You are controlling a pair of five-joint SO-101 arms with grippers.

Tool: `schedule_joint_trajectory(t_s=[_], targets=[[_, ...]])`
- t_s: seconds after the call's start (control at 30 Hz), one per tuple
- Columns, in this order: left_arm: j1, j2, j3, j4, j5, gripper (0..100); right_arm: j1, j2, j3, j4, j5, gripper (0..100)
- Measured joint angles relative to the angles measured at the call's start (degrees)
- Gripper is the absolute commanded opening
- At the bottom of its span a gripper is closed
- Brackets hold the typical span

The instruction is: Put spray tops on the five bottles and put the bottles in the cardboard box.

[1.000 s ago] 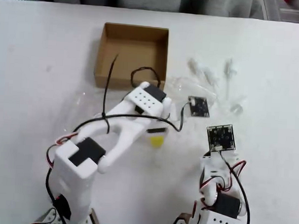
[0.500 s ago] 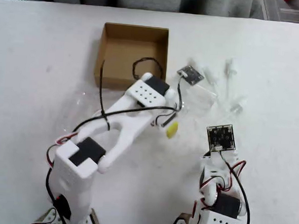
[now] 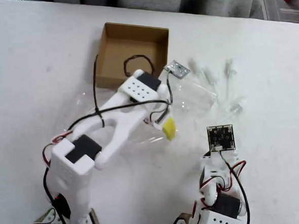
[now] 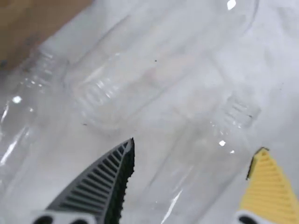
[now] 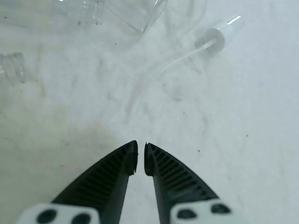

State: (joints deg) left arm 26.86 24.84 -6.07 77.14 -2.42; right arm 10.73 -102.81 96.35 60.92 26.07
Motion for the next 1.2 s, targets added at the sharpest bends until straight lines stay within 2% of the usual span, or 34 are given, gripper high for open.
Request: schedule_joint_trajectory(t_s=[0.2, 0.47, 0.77, 1.2], targets=[[1.2, -5.4, 0.0, 5.5, -11.7, 38, 0.0, 0.0, 0.0, 0.0, 0.0, 1.8], [6.9, -14.9, 9.2, 5.5, -23.3, 38, 0.0, 0.0, 0.0, 0.0, 0.0, 1.8], [7.2, -17.3, 19.8, -9.3, -24.5, 38, 0.0, 0.0, 0.0, 0.0, 0.0, 1.8], [4.2, -17.3, 19.8, -14.9, -24.5, 39, 0.0, 0.0, 0.0, 0.0, 0.0, 1.8]])
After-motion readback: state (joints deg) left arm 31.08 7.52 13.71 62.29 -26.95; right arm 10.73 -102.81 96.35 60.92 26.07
